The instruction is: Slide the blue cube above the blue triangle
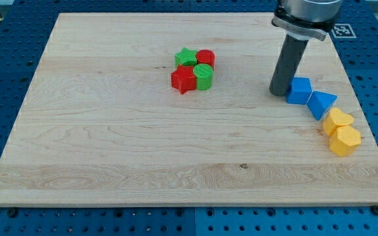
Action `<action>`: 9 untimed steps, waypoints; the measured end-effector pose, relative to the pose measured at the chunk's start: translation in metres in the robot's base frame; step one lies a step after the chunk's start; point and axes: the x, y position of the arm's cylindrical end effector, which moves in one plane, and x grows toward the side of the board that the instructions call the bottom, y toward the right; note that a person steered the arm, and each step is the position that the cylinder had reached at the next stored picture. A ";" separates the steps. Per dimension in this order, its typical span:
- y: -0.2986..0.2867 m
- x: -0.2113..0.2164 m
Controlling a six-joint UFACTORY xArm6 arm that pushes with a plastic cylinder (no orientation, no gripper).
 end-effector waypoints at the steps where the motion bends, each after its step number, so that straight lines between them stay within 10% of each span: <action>1: 0.015 -0.002; 7: 0.044 -0.099; 9: -0.117 -0.153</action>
